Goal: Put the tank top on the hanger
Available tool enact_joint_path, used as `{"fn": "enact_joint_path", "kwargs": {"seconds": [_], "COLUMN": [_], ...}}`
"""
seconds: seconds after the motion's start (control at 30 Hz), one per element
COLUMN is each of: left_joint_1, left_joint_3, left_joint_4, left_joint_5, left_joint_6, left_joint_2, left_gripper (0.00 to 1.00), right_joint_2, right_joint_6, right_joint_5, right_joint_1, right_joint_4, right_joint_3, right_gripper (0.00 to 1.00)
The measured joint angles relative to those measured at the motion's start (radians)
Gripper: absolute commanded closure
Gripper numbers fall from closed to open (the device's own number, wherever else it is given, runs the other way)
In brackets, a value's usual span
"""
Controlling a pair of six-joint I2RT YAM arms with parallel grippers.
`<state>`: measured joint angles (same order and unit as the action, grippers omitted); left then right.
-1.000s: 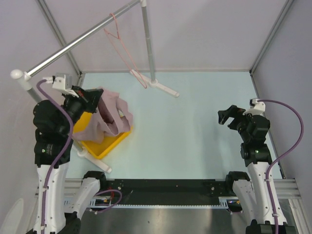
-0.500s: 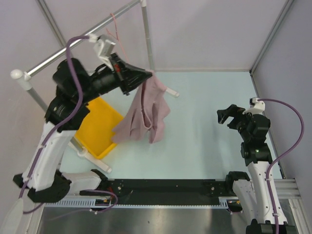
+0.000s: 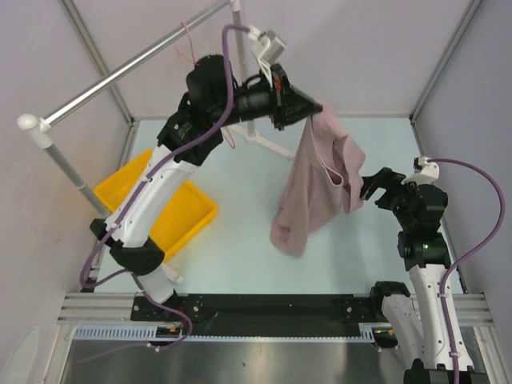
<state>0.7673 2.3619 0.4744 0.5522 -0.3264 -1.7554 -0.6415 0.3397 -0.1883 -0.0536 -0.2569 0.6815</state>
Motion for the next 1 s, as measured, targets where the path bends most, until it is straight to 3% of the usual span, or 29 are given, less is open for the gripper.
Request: {"fn": "enact_joint_path", "kwargs": {"seconds": [0.1, 0.27, 0.43, 0.63, 0.87, 1.0], "left_joint_1": [-0.011, -0.126, -0.164, -0.159, -0.159, -0.159], "left_joint_3": [-0.297, -0.962, -1.298, -1.475, -1.494, -1.498], "left_joint_4": [-0.023, -0.085, -0.119, -0.193, -0.26, -0.297], "left_joint_5": [-0.056, -0.157, -0.195, -0.216, -0.311, -0.361], "left_joint_6": [0.031, 0.045, 0.039, 0.012, 0.004, -0.006], "left_joint_2": [0.111, 0.399, 0.56, 0.576, 0.548, 0.531], "left_gripper": [1.0, 0.96, 0.92, 0.94, 0.95, 0.95], "right_joint_2": [0.012, 0.016, -0.021, -0.24, -0.424, -0.549], "right_joint_6": [0.0, 0.005, 0.008, -0.016, -0.119, -0.174], "right_joint_5": [0.008, -0.008, -0.101, -0.182, -0.136, -0.109], "right_joint_1": [0.0, 0.0, 0.024, 0.192, 0.48, 0.528], "right_joint_4": [-0.017, -0.028, 0.016, 0.043, 0.074, 0.103], "right_joint_3": [0.001, 0.0, -0.047, -0.06, -0.048, 0.01], "right_gripper": [0.0, 0.0, 0.04, 0.11, 0.16, 0.2]}}
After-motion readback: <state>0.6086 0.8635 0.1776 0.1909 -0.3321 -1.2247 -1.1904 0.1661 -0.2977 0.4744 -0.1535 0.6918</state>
